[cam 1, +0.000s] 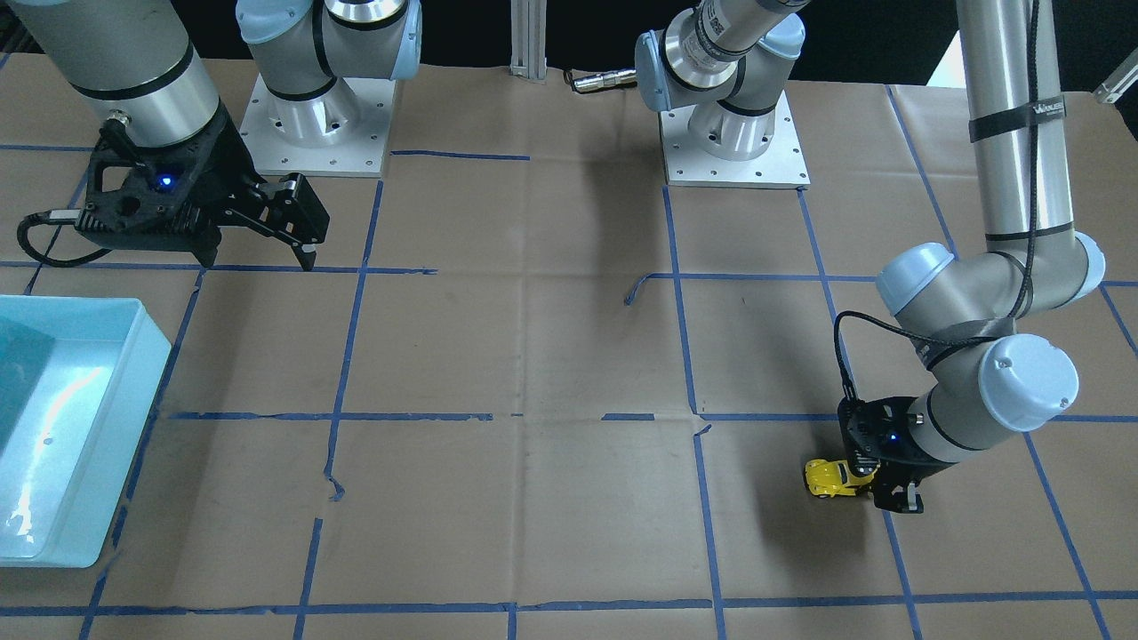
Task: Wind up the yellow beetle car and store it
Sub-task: 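Keep dragging the car backward toward the left arm to wind it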
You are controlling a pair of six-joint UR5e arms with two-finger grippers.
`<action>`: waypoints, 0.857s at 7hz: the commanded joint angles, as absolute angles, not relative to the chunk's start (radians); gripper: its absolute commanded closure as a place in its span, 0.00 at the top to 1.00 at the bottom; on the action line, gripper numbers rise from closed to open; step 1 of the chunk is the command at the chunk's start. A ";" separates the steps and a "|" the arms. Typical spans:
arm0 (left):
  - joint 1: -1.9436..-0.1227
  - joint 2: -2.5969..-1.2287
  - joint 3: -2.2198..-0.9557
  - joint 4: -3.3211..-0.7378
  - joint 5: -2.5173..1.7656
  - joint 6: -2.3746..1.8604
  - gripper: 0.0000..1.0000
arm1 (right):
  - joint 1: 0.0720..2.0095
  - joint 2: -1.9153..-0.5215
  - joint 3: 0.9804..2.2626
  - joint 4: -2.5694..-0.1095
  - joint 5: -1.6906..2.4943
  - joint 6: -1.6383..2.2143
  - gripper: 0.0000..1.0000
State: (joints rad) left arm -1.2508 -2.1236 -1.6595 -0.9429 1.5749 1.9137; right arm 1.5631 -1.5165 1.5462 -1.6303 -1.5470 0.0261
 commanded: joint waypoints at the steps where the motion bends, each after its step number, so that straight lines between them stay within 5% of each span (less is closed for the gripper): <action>1: -1.244 -2.123 -1.661 -0.943 1.572 1.914 0.00 | 1.563 -1.516 1.548 -1.629 -1.534 0.025 1.00; 3: -1.246 -2.123 -1.661 -0.943 1.572 1.913 0.00 | 1.563 -1.516 1.548 -1.629 -1.534 0.025 1.00; 4: -1.246 -2.123 -1.661 -0.943 1.575 1.913 0.34 | 1.563 -1.516 1.549 -1.629 -1.534 0.025 1.00; 5: -1.250 -2.117 -1.643 -0.945 1.580 1.911 0.99 | 1.563 -1.514 1.549 -1.629 -1.532 0.025 1.00; 6: -1.258 -2.094 -1.631 -0.957 1.580 1.893 1.00 | 1.563 -1.516 1.548 -1.629 -1.532 0.025 1.00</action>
State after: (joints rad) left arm -1.2508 -2.1127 -1.6452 -0.9477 1.5783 1.9067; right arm 1.5631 -1.5149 1.5488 -1.6291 -1.5330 0.0246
